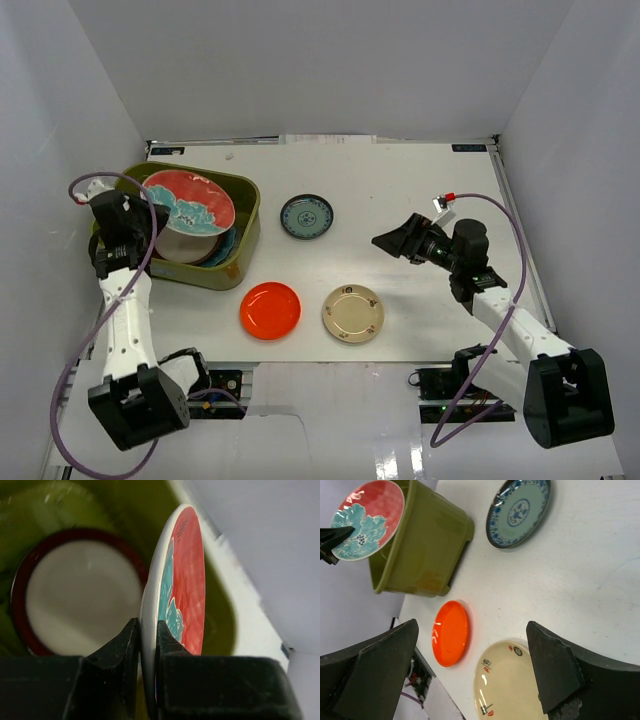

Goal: Place the plates into the plastic bin on the countertop

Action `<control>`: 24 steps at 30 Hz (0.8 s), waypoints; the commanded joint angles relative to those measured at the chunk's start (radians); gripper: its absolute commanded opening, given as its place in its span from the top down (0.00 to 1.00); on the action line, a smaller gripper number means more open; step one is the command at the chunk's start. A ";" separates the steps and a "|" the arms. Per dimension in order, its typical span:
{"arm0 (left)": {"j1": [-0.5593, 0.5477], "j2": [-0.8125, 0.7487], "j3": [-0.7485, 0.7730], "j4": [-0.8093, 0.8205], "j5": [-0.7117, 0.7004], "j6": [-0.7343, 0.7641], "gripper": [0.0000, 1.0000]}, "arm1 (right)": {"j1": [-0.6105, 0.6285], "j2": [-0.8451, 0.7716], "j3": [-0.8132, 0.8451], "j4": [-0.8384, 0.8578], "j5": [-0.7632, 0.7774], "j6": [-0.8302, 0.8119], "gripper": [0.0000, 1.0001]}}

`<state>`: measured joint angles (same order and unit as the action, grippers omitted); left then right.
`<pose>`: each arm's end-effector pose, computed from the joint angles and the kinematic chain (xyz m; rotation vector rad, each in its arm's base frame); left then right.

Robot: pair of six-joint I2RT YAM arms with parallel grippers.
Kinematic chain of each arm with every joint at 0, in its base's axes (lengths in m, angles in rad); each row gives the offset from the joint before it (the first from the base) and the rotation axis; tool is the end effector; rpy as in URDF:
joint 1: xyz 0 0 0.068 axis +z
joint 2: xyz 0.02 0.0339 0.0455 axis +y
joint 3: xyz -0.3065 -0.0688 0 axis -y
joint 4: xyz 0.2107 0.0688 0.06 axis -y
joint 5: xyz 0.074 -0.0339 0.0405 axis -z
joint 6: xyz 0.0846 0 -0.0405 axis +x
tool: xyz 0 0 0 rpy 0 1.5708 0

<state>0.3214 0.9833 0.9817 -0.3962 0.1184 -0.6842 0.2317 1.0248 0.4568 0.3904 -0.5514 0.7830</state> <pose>0.1992 0.0558 0.3671 -0.8862 1.7734 -0.3530 0.1986 0.0924 0.2869 0.0816 1.8836 1.1993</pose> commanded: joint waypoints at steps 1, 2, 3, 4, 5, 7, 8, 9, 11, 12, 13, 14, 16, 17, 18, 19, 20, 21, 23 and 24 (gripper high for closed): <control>0.039 0.061 -0.055 0.109 0.085 -0.069 1.00 | 0.026 0.008 0.071 -0.151 0.094 -0.178 0.06; 0.044 0.095 -0.061 0.115 0.093 -0.069 1.00 | 0.027 0.009 0.071 -0.172 0.105 -0.195 0.07; 0.047 0.110 -0.061 0.118 0.093 -0.066 1.00 | 0.029 0.009 0.069 -0.203 0.111 -0.208 0.09; 0.054 0.124 -0.063 0.126 0.089 -0.066 1.00 | 0.037 0.009 0.057 -0.212 0.122 -0.229 0.11; 0.059 0.143 -0.066 0.131 0.076 -0.061 1.00 | 0.043 0.011 0.049 -0.223 0.128 -0.238 0.12; 0.070 0.159 -0.084 0.155 0.069 -0.058 1.00 | 0.072 0.012 0.019 -0.258 0.152 -0.264 0.13; 0.071 0.169 -0.089 0.158 0.064 -0.051 0.96 | 0.086 0.017 0.007 -0.268 0.165 -0.272 0.13; 0.074 0.190 -0.090 0.161 0.052 -0.046 0.92 | 0.101 0.017 -0.007 -0.278 0.180 -0.280 0.13; 0.074 0.215 -0.094 0.163 0.052 -0.032 0.66 | 0.153 0.012 -0.055 -0.301 0.249 -0.294 0.12; 0.073 0.241 -0.087 0.155 0.055 -0.012 0.58 | 0.165 0.011 -0.073 -0.303 0.263 -0.294 0.10; 0.073 0.247 -0.078 0.145 0.059 0.001 0.46 | 0.181 0.012 -0.089 -0.303 0.274 -0.295 0.08; 0.073 0.250 -0.075 0.143 0.059 0.012 0.22 | 0.185 0.015 -0.113 -0.306 0.275 -0.297 0.08; 0.073 0.239 -0.060 0.138 0.052 0.028 0.05 | 0.199 0.030 -0.128 -0.311 0.275 -0.301 0.08; 0.073 0.230 -0.051 0.138 0.052 0.034 0.02 | 0.205 0.038 -0.138 -0.315 0.274 -0.304 0.07; 0.071 0.221 -0.040 0.140 0.049 0.040 0.02 | 0.212 0.041 -0.142 -0.318 0.274 -0.306 0.09; 0.064 0.203 -0.029 0.138 0.041 0.047 0.02 | 0.225 0.052 -0.144 -0.321 0.268 -0.307 0.10; 0.055 0.195 0.000 0.135 0.017 0.057 0.02 | 0.230 0.057 -0.147 -0.323 0.262 -0.309 0.11; 0.047 0.190 0.015 0.125 -0.003 0.067 0.02 | 0.235 0.061 -0.156 -0.320 0.251 -0.307 0.15; 0.010 0.172 0.043 0.122 -0.086 0.110 0.02 | 0.254 0.078 -0.162 -0.318 0.232 -0.303 0.19; -0.005 0.164 0.046 0.123 -0.133 0.126 0.02 | 0.262 0.084 -0.171 -0.312 0.228 -0.297 0.24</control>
<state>0.3542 1.2263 0.9470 -0.3290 0.0998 -0.6270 0.4709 1.0847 0.3138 0.0887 -0.3134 0.4973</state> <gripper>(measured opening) 0.979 0.787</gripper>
